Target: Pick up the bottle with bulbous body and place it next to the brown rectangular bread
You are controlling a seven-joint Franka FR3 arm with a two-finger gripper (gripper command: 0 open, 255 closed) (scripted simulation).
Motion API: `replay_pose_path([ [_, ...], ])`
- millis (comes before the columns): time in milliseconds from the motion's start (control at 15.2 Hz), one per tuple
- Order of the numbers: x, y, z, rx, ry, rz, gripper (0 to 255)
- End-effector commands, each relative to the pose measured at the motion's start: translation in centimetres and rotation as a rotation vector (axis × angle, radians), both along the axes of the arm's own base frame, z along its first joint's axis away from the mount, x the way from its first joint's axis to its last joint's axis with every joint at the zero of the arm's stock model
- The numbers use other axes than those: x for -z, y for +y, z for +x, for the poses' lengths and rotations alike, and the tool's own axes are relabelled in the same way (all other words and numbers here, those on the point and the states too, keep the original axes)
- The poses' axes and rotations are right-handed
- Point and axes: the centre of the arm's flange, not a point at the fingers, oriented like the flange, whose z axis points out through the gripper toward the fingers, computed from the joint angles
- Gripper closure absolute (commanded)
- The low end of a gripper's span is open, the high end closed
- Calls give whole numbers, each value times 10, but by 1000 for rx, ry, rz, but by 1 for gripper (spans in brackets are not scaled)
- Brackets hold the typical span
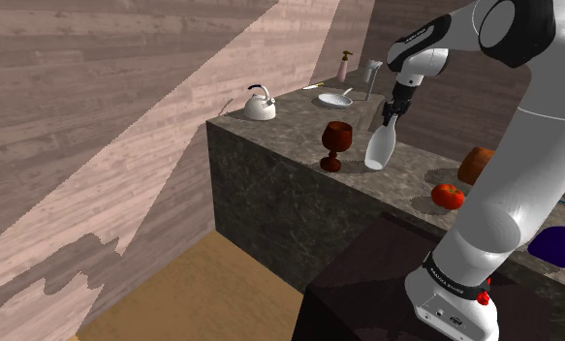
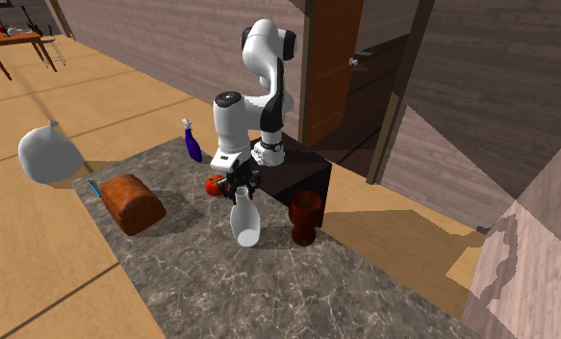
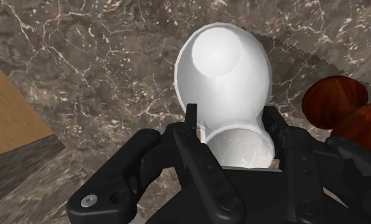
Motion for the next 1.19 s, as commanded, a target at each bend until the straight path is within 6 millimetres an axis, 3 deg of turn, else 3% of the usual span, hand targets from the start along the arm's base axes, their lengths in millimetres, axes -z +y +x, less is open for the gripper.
replay_pose_path([
  [0, 0, 0, 0, 0, 0, 0, 255],
  [396, 0, 0, 0, 0, 0, 0, 255],
  [1122, -58, 0, 0, 0, 0, 0, 255],
])
